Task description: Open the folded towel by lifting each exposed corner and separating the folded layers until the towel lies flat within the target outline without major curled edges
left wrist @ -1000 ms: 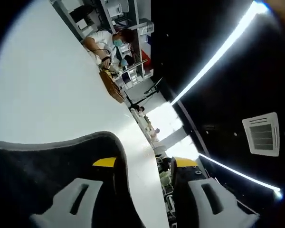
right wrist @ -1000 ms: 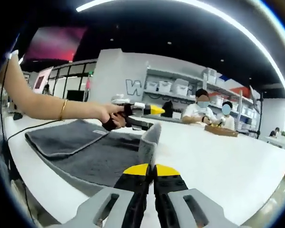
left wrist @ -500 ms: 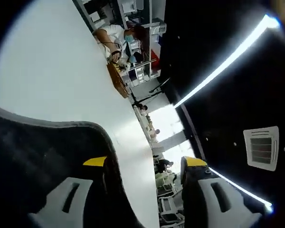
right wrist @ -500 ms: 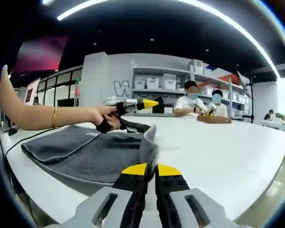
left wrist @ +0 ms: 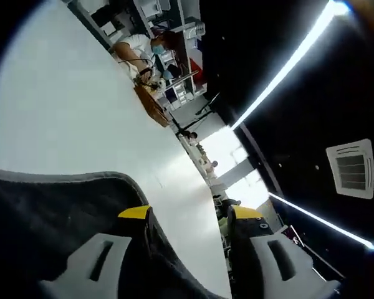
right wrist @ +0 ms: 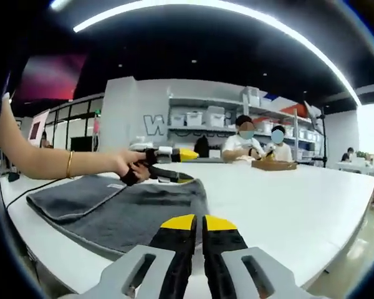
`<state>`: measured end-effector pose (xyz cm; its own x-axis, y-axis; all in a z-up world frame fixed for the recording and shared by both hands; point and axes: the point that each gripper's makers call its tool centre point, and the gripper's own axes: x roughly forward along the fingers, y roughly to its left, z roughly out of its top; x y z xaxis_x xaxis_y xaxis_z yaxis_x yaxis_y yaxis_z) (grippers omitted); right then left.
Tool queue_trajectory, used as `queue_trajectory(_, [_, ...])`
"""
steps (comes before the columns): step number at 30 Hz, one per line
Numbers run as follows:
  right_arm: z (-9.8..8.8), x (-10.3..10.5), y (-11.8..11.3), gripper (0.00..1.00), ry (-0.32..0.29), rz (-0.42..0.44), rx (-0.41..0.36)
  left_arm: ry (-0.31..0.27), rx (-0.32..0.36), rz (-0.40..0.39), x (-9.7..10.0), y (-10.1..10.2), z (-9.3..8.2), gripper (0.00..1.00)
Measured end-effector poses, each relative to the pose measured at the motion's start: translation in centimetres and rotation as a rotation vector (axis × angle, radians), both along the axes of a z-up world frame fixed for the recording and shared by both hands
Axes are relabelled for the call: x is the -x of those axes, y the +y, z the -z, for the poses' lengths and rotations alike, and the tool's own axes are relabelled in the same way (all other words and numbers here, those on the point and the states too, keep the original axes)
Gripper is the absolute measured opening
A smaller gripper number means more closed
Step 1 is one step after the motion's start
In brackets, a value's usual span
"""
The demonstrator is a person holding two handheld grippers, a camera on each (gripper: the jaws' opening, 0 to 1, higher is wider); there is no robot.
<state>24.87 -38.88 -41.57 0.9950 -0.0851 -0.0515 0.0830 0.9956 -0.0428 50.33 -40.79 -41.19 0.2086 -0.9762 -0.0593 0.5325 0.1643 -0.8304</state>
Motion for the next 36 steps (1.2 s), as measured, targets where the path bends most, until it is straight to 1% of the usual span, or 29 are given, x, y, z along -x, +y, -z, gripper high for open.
queue_trajectory(1, [0.1, -0.1, 0.2, 0.0, 0.006, -0.005, 0.012, -0.023, -0.017, 0.0, -0.1, 0.1, 0.2, 0.43])
queue_trajectory(3, [0.2, -0.3, 0.4, 0.0, 0.016, -0.011, 0.033, -0.051, -0.043, -0.012, -0.4, 0.4, 0.5, 0.38])
queue_trajectory(6, [0.5, -0.5, 0.6, 0.0, 0.03, -0.013, 0.058, -0.099, -0.078, -0.017, -1.0, 0.7, 0.9, 0.26])
queue_trajectory(7, [0.8, -0.6, 0.5, 0.0, 0.052, -0.008, 0.091, -0.164, -0.142, -0.014, -1.5, 1.1, 1.6, 0.23])
queue_trajectory(8, [1.0, -0.7, 0.2, 0.0, 0.068, -0.004, 0.114, -0.21, -0.21, -0.026, -2.2, 1.5, 2.5, 0.21])
queue_trajectory(9, [1.2, -0.7, 0.0, 0.0, 0.089, 0.006, 0.158, -0.229, -0.238, -0.033, -2.1, 1.8, 2.9, 0.2])
queue_trajectory(10, [1.4, -0.7, -0.4, 0.0, 0.128, 0.025, 0.236, -0.243, -0.238, -0.033, -1.6, 1.9, 3.0, 0.19])
queue_trajectory(12, [1.5, -0.9, -0.4, 0.0, 0.167, 0.038, 0.353, -0.253, -0.256, -0.025, -1.5, 2.0, 3.4, 0.14])
queue_trajectory(14, [1.6, -1.4, 0.0, 0.0, 0.181, 0.025, 0.387, -0.286, -0.279, -0.033, -1.6, 2.1, 3.6, 0.1])
queue_trajectory(15, [1.7, -1.6, 0.2, 0.0, 0.18, 0.02, 0.385, -0.307, -0.294, -0.044, -1.8, 2.1, 3.7, 0.09])
queue_trajectory(16, [1.8, -1.9, 0.2, 0.0, 0.184, 0.013, 0.395, -0.344, -0.309, -0.047, -1.9, 2.1, 3.7, 0.07])
queue_trajectory(17, [2.0, -2.1, 0.3, 0.0, 0.188, 0.007, 0.399, -0.391, -0.338, -0.062, -2.1, 2.2, 3.7, 0.06])
queue_trajectory(18, [2.2, -2.3, 0.3, 0.0, 0.194, -0.002, 0.402, -0.459, -0.366, -0.074, -2.4, 2.4, 3.6, 0.04])
queue_trajectory(19, [2.5, -2.6, 0.4, 0.0, 0.202, -0.014, 0.396, -0.525, -0.396, -0.09, -3.3, 2.3, 3.7, 0.0])
queue_trajectory(20, [2.9, -2.7, 0.3, 0.0, 0.209, -0.022, 0.389, -0.529, -0.408, -0.089, -3.3, 2.2, 3.8, 0.01])
queue_trajectory(22, [3.7, -2.8, -0.1, 0.0, 0.233, -0.027, 0.387, -0.509, -0.392, -0.081, -3.0, 1.7, 3.9, 0.0])
queue_trajectory(24, [4.3, -2.6, -0.5, 0.0, 0.252, -0.024, 0.387, -0.507, -0.385, -0.071, -3.3, 1.5, 3.9, 0.0])
queue_trajectory(27, [4.8, -2.1, -1.2, 0.0, 0.265, -0.018, 0.36, -0.532, -0.407, -0.076, -4.3, 1.4, 4.3, 0.0])
queue_trajectory(31, [5.3, -1.8, -1.9, 0.0, 0.276, -0.01, 0.348, -0.513, -0.388, -0.087, -5.1, 1.2, 4.2, 0.0])
queue_trajectory(32, [5.4, -1.8, -2.0, 0.0, 0.277, -0.007, 0.348, -0.517, -0.386, -0.089, -5.1, 1.1, 4.1, 0.0])
queue_trajectory(33, [5.5, -1.8, -2.2, 0.0, 0.281, -0.006, 0.344, -0.54, -0.387, -0.097, -5.3, 1.1, 3.9, 0.0])
queue_trajectory(34, [5.7, -1.8, -2.3, 0.0, 0.284, -0.005, 0.336, -0.55, -0.386, -0.098, -5.4, 1.0, 3.8, 0.0])
queue_trajectory(36, [6.0, -1.8, -2.4, 0.0, 0.288, -0.006, 0.328, -0.543, -0.374, -0.096, -5.5, 0.7, 3.7, 0.0])
